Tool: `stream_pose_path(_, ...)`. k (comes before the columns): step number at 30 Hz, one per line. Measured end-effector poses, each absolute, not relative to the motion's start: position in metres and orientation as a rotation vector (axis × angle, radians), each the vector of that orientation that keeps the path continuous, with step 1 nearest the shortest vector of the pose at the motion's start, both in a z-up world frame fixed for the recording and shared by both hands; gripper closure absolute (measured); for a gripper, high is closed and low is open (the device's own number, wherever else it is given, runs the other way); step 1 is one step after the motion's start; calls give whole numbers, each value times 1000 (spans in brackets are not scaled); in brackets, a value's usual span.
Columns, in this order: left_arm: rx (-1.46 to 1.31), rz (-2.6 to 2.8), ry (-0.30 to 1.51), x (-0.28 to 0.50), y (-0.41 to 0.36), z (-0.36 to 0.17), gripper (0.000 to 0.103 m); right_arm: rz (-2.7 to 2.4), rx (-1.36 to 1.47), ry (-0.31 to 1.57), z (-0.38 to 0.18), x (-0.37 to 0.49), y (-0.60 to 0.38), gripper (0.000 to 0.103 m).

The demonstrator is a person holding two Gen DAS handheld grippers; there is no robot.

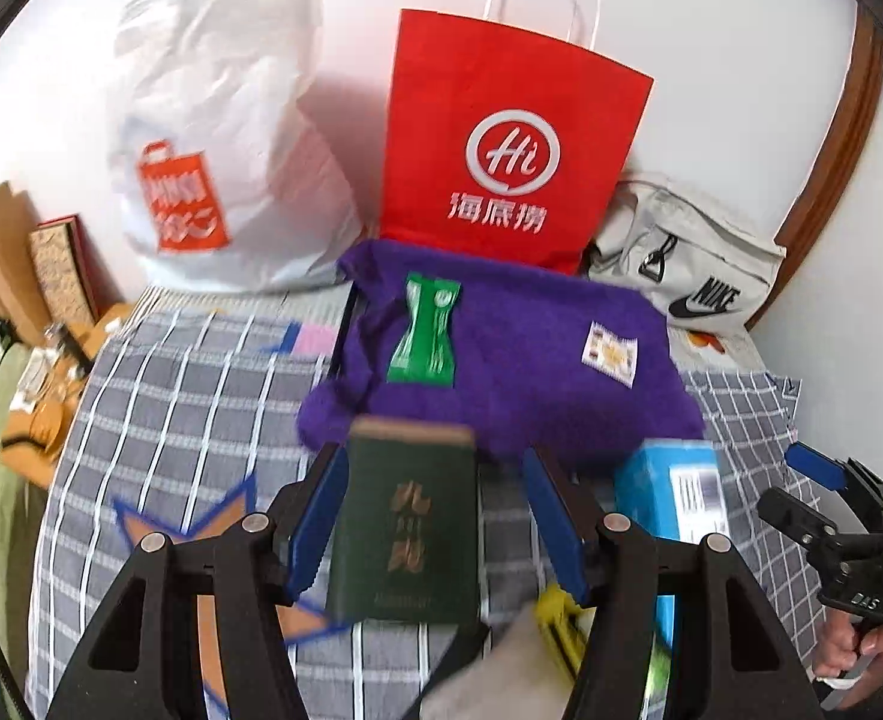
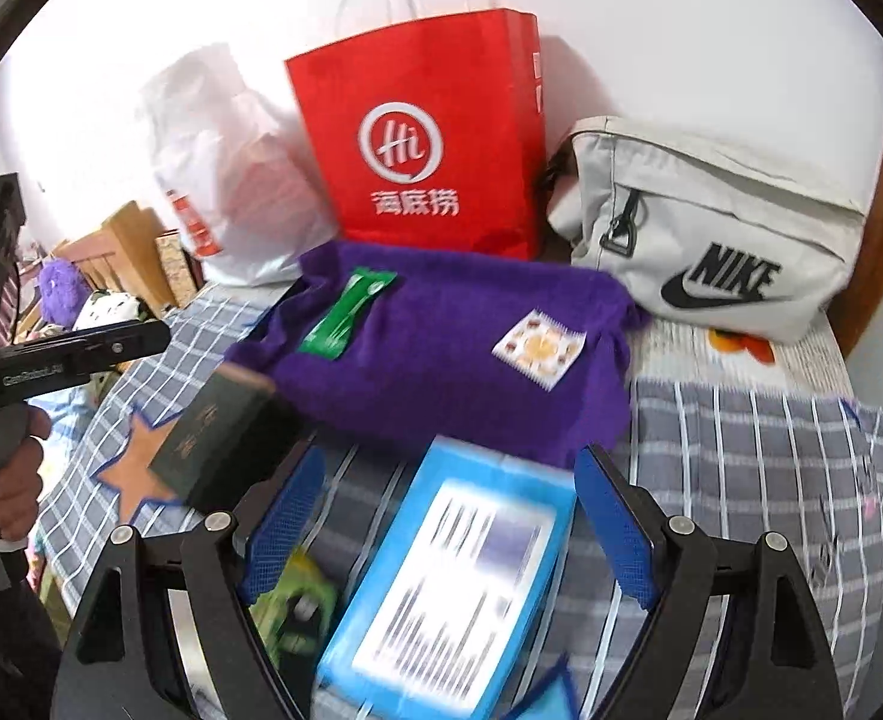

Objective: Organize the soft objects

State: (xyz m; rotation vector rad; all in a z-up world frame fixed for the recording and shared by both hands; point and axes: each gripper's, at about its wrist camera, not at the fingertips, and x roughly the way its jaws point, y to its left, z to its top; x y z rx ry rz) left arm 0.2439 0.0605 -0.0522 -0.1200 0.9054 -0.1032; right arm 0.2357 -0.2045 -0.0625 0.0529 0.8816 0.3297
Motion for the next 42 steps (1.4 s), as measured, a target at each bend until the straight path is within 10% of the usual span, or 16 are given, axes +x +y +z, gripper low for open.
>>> stream_pose_path(13,-218,-74,903,158,79,-82,44,436,46,993,-93,143,-181,62)
stream_pose_path(26,-213,-101,931,134,81,-102,44,380,-264,1009,-116,130,-131,65)
stream_pose_path(31,-216,-101,946,132,83,-108,44,356,-324,994,-122,128,-128,99)
stream_pose_path(42,-216,-65,956,121,95,-117,44,414,-88,963,-109,91,-175,100)
